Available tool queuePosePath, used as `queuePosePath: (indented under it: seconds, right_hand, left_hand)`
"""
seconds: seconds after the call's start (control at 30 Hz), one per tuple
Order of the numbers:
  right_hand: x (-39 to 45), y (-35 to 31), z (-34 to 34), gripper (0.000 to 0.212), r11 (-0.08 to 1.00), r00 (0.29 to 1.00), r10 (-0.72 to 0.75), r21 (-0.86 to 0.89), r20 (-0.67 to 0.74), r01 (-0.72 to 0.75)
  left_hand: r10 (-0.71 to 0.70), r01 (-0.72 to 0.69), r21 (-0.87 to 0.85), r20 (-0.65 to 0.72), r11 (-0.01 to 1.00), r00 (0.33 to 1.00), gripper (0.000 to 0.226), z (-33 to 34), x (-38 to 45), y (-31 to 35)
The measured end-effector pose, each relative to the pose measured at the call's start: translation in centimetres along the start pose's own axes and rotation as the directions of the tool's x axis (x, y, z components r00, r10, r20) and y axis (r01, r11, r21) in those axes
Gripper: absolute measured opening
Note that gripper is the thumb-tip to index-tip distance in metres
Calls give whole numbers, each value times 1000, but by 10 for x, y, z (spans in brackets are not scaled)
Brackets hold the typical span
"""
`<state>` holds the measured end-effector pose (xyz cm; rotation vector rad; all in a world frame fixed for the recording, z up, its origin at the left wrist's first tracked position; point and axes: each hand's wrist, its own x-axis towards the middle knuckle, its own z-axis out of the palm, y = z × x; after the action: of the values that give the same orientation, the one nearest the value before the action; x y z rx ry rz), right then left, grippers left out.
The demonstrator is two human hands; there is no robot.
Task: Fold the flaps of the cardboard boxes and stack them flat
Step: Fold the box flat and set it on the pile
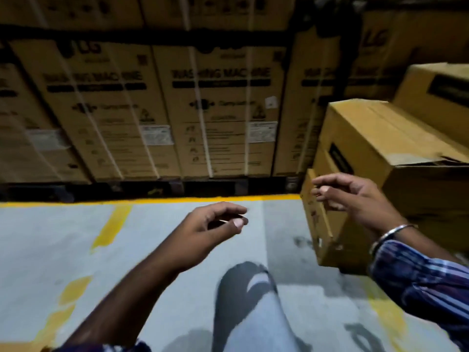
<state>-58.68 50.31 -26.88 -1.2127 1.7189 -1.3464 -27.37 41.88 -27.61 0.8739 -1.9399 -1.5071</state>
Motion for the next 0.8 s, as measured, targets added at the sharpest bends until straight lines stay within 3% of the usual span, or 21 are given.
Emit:
queuePosePath:
  seconds: [0.1, 0.23, 0.33, 0.5, 0.67, 0.8]
  right_hand:
    - [4, 21, -81, 18, 992, 976, -4, -125, -219, -24]
    - [24, 58, -172, 21, 943, 880, 47, -269, -473, -195]
    - [51, 80, -220, 40, 915, 794, 89, -265, -601, -304]
    - [99, 122, -280, 92, 826, 688, 278, -199, -670, -527]
    - [111, 134, -303, 90, 786, 544, 365, -64, -756, -615]
    - [114, 148, -308, 96, 834, 517, 456, 145, -725, -532]
  left_hand:
    - [19, -18, -9, 122, 1000, 992, 29, 48, 34, 17]
    - [2, 5, -30, 219, 1000, 976, 25, 110, 70, 26]
    - [-21, 36, -52, 261, 998, 965, 34, 150, 91, 22]
    - [-104, 126, -55, 304, 991, 947, 29, 196, 114, -1]
    - [-179, 202, -60, 273, 978, 945, 20, 213, 130, -22]
    - [-195, 216, -62, 245, 974, 950, 19, 220, 149, -32]
